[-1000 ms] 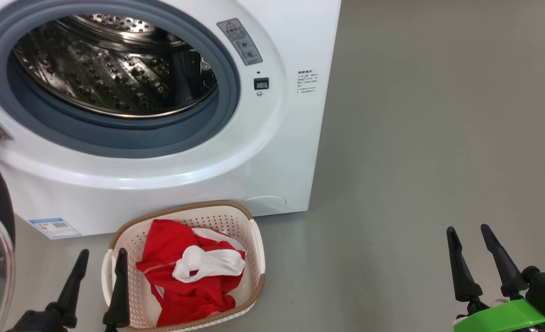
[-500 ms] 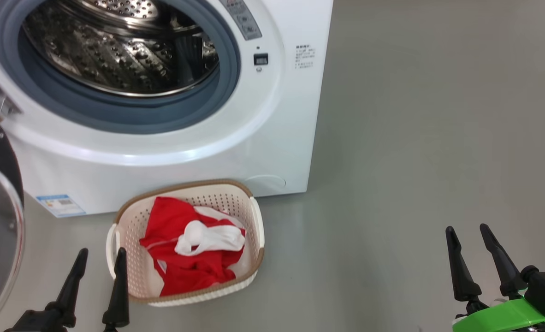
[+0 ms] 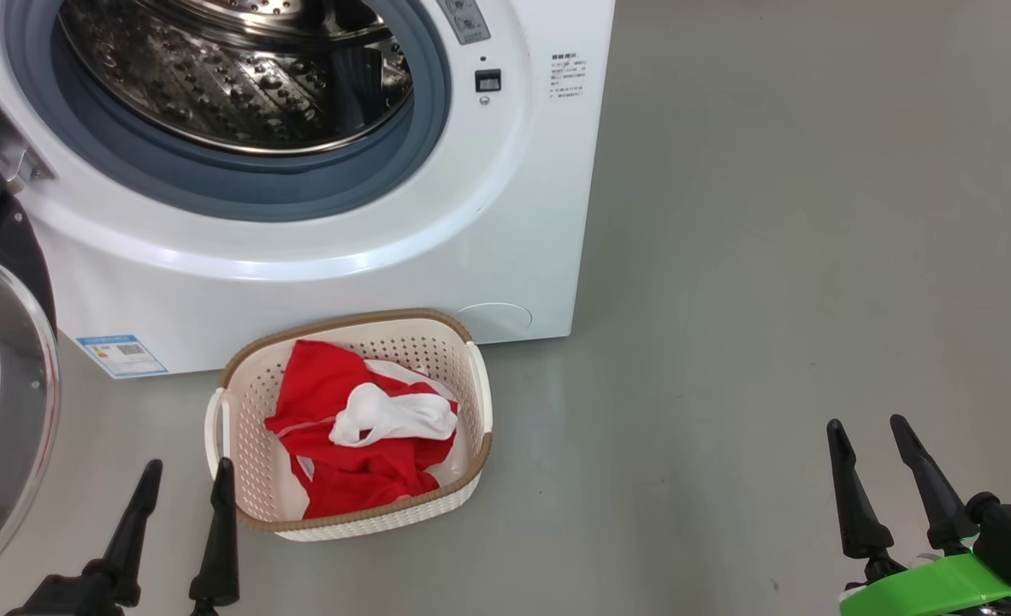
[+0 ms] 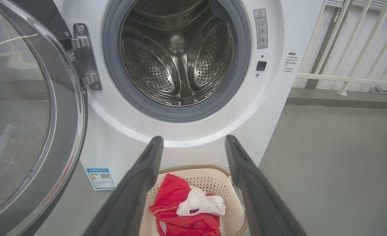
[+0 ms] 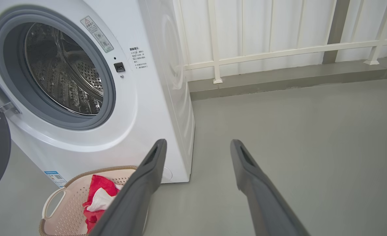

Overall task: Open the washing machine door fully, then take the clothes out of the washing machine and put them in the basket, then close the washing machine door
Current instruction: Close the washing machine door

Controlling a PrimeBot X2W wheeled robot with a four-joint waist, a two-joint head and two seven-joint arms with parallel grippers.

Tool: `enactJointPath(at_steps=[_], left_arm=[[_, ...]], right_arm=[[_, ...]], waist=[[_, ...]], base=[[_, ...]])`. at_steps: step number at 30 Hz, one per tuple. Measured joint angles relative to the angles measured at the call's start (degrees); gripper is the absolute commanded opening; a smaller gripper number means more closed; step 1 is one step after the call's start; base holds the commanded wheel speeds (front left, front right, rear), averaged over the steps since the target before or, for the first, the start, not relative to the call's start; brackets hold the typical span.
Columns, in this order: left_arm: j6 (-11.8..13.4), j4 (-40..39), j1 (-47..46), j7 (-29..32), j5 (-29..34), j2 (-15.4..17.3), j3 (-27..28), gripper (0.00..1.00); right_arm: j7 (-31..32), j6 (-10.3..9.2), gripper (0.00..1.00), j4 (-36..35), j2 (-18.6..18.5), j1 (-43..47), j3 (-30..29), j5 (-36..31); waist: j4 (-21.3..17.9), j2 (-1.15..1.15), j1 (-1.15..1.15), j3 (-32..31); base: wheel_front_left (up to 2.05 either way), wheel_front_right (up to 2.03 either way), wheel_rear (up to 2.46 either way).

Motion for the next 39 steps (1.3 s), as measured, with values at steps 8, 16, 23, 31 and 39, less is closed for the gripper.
enactJointPath(at_steps=[8,16,23,31,39], left_arm=[[0.00,0.15,-0.11,0.00,-0.02,-0.23,-0.08,1.00],[0.00,0.24,-0.11,0.00,-0.30,-1.85,0.46,1.00],[0.00,1.38,0.27,0.00,-1.82,-2.27,1.76,1.00],[2.13,1.44,3.11,0.00,-4.91,-2.37,0.02,1.00],[4.25,0.69,5.92,0.00,-6.43,-2.36,-1.49,1.00]], right_arm=[[0.00,0.00,1.00,0.02,0.03,-0.09,-0.14,0.00],[0.00,0.00,1.00,0.70,-0.05,-0.11,0.73,0.00],[0.00,0.00,1.00,1.94,-0.97,-0.53,3.52,0.00],[0.00,0.00,1.00,3.11,-1.86,-1.11,6.16,0.52],[0.00,0.00,1.00,3.65,-2.26,-1.00,8.17,0.93]], waist=[[0.68,0.00,0.00,-0.28],[3.73,0.00,0.00,-0.74],[8.85,0.00,0.00,-1.55],[16.43,0.00,0.00,-2.84],[24.89,0.00,0.00,-4.43]], base=[[0.00,0.00,0.00],[0.00,0.00,0.00],[0.00,0.00,0.00],[0.00,0.00,0.00],[0.00,0.00,0.00]])
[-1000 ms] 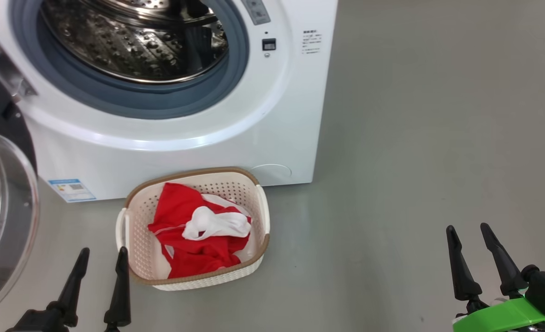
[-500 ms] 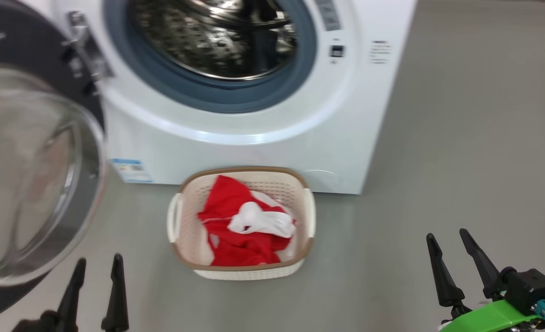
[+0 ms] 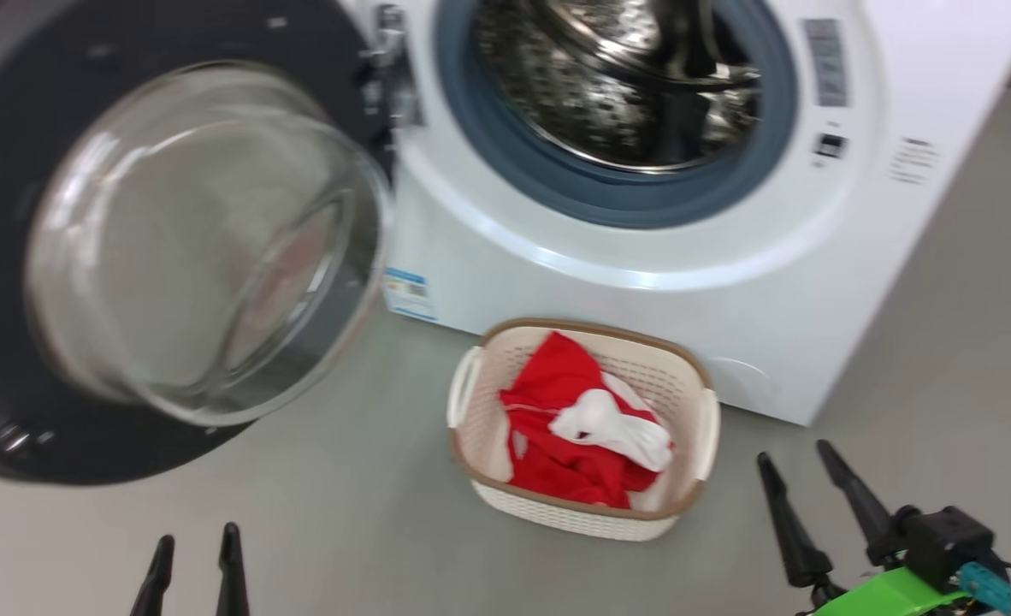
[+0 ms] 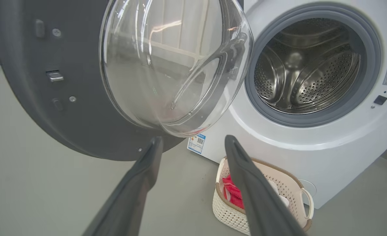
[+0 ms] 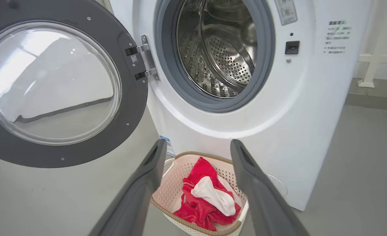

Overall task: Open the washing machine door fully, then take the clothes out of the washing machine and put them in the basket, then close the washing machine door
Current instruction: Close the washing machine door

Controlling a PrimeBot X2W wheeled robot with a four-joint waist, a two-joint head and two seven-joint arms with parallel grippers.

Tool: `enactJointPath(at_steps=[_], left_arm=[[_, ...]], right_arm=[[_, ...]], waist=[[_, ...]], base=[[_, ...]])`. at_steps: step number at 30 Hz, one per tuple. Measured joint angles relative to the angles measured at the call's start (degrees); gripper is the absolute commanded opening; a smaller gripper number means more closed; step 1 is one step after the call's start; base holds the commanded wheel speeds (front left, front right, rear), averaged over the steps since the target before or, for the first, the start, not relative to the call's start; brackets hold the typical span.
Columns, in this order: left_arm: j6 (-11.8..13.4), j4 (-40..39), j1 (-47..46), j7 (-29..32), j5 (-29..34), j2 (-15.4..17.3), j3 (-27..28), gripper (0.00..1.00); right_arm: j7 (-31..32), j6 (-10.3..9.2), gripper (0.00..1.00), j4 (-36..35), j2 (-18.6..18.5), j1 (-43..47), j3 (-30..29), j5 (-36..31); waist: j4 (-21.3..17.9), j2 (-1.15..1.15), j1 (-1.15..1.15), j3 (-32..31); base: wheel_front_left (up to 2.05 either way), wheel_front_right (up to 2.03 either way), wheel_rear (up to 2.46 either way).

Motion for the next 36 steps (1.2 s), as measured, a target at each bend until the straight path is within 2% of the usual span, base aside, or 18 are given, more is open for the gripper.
enactJointPath(at_steps=[8,12,19,21,24,31,34,36], left_arm=[[2.72,-2.88,2.67,0.00,-3.61,0.01,0.57,1.00],[3.86,-3.89,3.37,0.00,-4.39,0.02,0.85,1.00],[4.10,-4.68,3.41,0.00,-4.99,0.02,0.55,0.98],[3.77,-4.76,3.40,0.00,-5.02,0.02,0.52,0.00],[2.85,-5.83,3.08,0.00,-4.92,-0.01,1.04,0.00],[-2.44,-18.12,-10.00,-0.01,-0.16,0.18,13.70,0.00],[-3.53,-18.60,-18.08,-0.02,-1.74,2.36,18.46,0.00],[-3.87,-16.84,-23.26,-0.09,-3.66,5.69,19.91,0.00]], right_arm=[[0.00,0.00,1.00,1.80,-0.30,-2.55,4.05,0.67],[0.00,0.00,1.00,2.44,-0.37,-3.35,5.25,0.76],[0.00,0.00,1.00,2.90,-0.56,-3.98,5.91,1.20],[0.00,0.00,1.00,2.93,-0.59,-4.20,6.03,1.21],[0.00,0.00,1.00,2.97,-0.67,-4.27,6.03,1.21],[0.00,0.00,1.00,2.48,-0.68,-4.30,4.38,1.16],[0.00,0.00,1.00,2.33,-0.65,-4.28,3.30,1.02],[0.00,0.00,1.00,2.16,-0.64,-4.27,2.61,1.00]], waist=[[5.15,0.00,0.00,-0.77],[5.84,0.00,0.00,-0.53],[6.05,0.00,0.00,0.09],[6.04,0.00,0.00,0.21],[6.01,0.00,0.00,0.50],[5.91,0.00,0.00,1.71],[5.87,0.00,0.00,2.38],[5.84,0.00,0.00,2.78]], base=[[0.00,0.00,0.00],[0.00,0.00,0.00],[0.00,0.00,0.00],[0.00,0.00,0.00],[0.00,0.00,0.00],[0.00,0.00,0.00],[0.00,0.00,0.00],[0.00,0.00,0.00]])
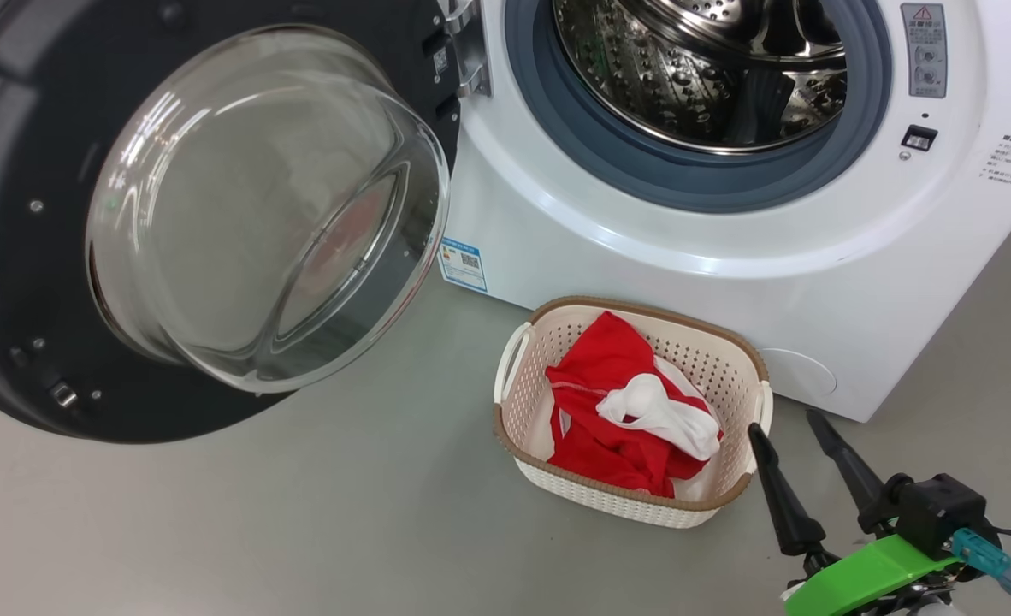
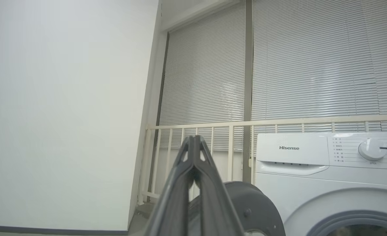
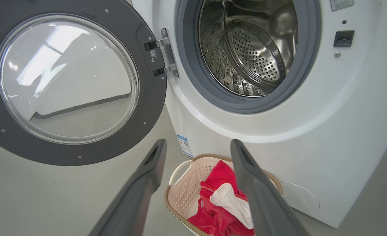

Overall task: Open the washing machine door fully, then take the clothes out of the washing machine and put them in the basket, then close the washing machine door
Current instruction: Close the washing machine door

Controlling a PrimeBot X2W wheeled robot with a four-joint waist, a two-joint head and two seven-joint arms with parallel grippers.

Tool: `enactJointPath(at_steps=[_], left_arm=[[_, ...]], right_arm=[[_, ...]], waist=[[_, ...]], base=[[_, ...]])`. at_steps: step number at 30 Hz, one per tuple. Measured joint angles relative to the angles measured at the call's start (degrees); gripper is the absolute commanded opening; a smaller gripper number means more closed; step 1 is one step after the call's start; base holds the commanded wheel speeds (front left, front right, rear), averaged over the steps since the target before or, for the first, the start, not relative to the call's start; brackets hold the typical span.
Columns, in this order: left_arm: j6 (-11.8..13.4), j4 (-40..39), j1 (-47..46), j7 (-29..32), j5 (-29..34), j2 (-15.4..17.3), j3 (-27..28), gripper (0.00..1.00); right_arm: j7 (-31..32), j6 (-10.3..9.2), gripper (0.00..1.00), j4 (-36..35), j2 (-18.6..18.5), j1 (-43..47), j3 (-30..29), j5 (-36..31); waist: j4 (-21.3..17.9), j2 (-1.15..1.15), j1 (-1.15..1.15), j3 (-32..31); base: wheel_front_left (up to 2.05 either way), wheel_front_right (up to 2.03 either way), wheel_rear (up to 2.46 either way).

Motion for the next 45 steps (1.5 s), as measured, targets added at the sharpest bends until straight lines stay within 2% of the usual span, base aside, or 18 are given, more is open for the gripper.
enactJointPath(at_steps=[3,4,6,10,15,17,20,22,29,37,45], left_arm=[[-0.03,5.59,-7.59,0.00,-5.43,5.95,0.34,0.00],[-0.03,10.43,-12.12,0.00,-8.75,9.78,0.29,0.00],[-0.03,16.78,-16.13,-0.01,-12.99,12.90,-0.21,0.00],[-0.03,30.22,-22.37,1.86,-22.60,17.30,-3.54,0.00],[-0.03,43.14,-29.02,10.46,-32.93,21.25,-6.47,0.00],[-0.03,47.58,-31.08,14.97,-36.19,22.37,-7.51,0.00],[-0.03,51.41,-32.01,17.72,-36.66,23.73,-9.35,0.00],[-0.03,55.09,-32.81,22.47,-37.91,24.69,-10.81,0.00],[-0.03,63.13,-34.48,35.10,-40.47,25.64,-15.70,0.00],[-0.02,64.34,-34.49,43.67,-43.46,25.81,-18.86,0.00],[0.05,57.83,-32.32,50.23,-47.23,27.80,-21.68,0.00]], right_arm=[[0.00,0.00,1.00,-0.34,0.21,0.02,-1.12,-0.48],[0.00,0.00,1.00,-0.70,0.24,0.14,-1.65,-0.70],[0.00,0.00,1.00,-1.07,0.42,0.21,-2.33,-1.13],[0.00,0.00,1.00,-1.67,0.46,0.40,-3.41,-1.53],[0.00,0.00,1.00,-2.12,0.43,0.42,-3.70,-1.97],[0.00,0.00,1.00,-2.14,0.40,0.42,-3.82,-2.09],[0.00,0.00,1.00,-2.21,0.32,0.41,-4.00,-2.10],[0.00,0.00,1.00,-2.24,0.15,0.41,-4.16,-2.11],[0.00,0.00,1.00,-2.45,-0.78,0.41,-3.75,-3.26],[0.00,0.00,1.00,-2.38,-1.91,0.41,-2.20,-6.04],[0.00,0.00,1.00,-2.33,-2.13,0.42,-1.63,-6.05]], waist=[[-0.06,0.00,0.00,0.57],[-0.10,0.00,0.00,0.91],[-0.11,0.00,0.00,1.29],[-0.06,0.00,0.00,1.99],[-0.12,0.00,0.00,3.08],[-0.27,0.00,0.00,3.44],[-0.48,0.00,0.00,3.64],[-0.69,0.00,0.00,3.71],[-1.41,0.00,0.00,4.20],[-2.18,0.00,0.00,4.25],[-2.42,0.00,0.00,3.48]], base=[[0.00,0.00,0.00],[0.00,0.00,0.00],[0.00,0.00,0.00],[0.00,0.00,0.00],[0.00,0.00,0.00],[0.00,0.00,0.00],[0.00,0.00,0.00],[0.00,0.00,0.00],[0.00,0.00,0.00],[0.00,0.00,0.00],[0.00,0.00,0.00]])
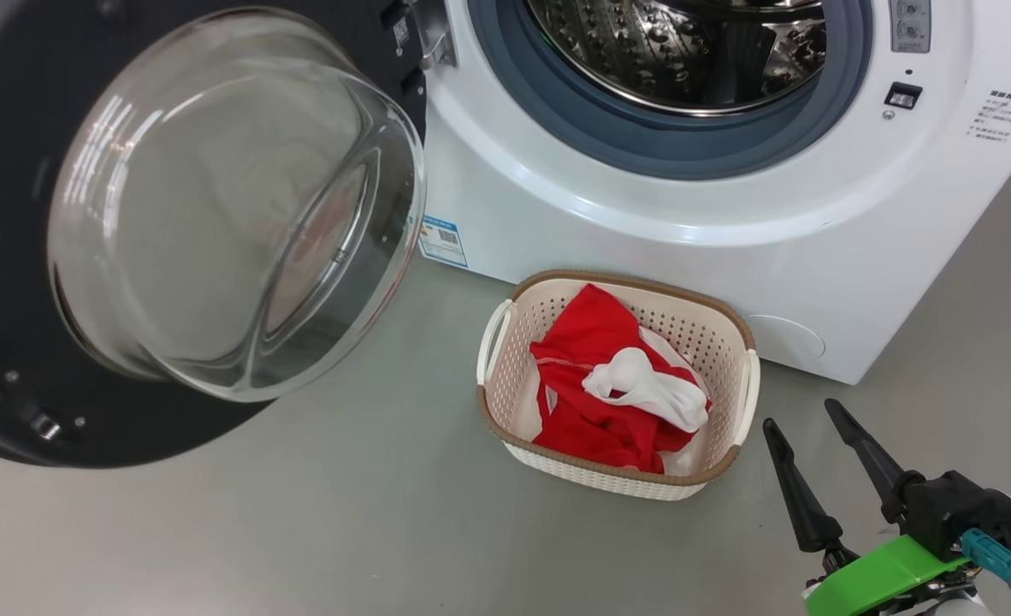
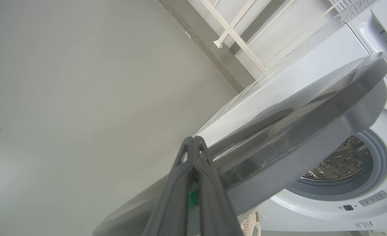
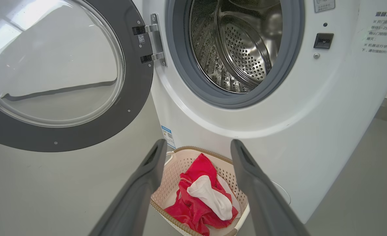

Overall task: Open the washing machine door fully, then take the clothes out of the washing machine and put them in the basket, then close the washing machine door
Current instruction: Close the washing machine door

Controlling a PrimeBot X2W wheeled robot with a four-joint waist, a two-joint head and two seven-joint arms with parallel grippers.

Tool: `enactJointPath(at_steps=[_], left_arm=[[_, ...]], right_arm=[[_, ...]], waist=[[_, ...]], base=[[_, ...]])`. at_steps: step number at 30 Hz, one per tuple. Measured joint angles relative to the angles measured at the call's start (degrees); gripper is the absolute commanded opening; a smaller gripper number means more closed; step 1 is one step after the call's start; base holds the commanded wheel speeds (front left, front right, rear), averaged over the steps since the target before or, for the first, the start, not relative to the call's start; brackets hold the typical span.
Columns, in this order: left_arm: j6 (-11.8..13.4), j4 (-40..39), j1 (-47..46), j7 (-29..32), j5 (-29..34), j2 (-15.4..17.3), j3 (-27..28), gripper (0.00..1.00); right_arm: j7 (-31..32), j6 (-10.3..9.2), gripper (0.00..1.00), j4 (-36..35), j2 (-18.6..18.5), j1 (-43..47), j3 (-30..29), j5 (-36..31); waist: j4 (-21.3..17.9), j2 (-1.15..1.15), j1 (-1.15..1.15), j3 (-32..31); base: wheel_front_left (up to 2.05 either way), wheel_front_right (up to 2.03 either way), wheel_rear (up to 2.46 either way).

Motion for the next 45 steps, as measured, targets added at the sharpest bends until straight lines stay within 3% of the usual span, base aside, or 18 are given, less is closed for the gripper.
enactJointPath(at_steps=[9,15,30,45], left_arm=[[0.01,-11.32,7.58,5.86,-6.25,2.40,-1.77,0.00],[-0.02,-21.18,12.35,9.43,-10.67,0.12,-4.70,0.00],[-0.01,-37.66,17.71,10.44,-16.66,0.07,-7.34,0.00],[0.00,-47.21,17.84,7.32,-17.53,-4.14,-11.28,0.00]], right_arm=[[0.00,0.00,1.00,-0.05,0.00,0.46,-0.07,0.04],[0.00,0.00,1.00,-0.24,0.03,0.99,-0.89,0.10],[0.00,0.00,1.00,-0.55,1.05,1.42,-1.54,0.11],[0.00,0.00,1.00,-0.57,1.36,1.33,-1.93,0.11]], waist=[[-0.69,0.00,0.00,-1.87],[-1.32,0.00,0.00,-2.49],[-4.17,0.00,0.00,-2.22],[-5.60,0.00,0.00,-1.43]], base=[[0.00,0.00,0.00],[0.00,0.00,0.00],[0.00,0.00,0.00],[0.00,0.00,0.00]])
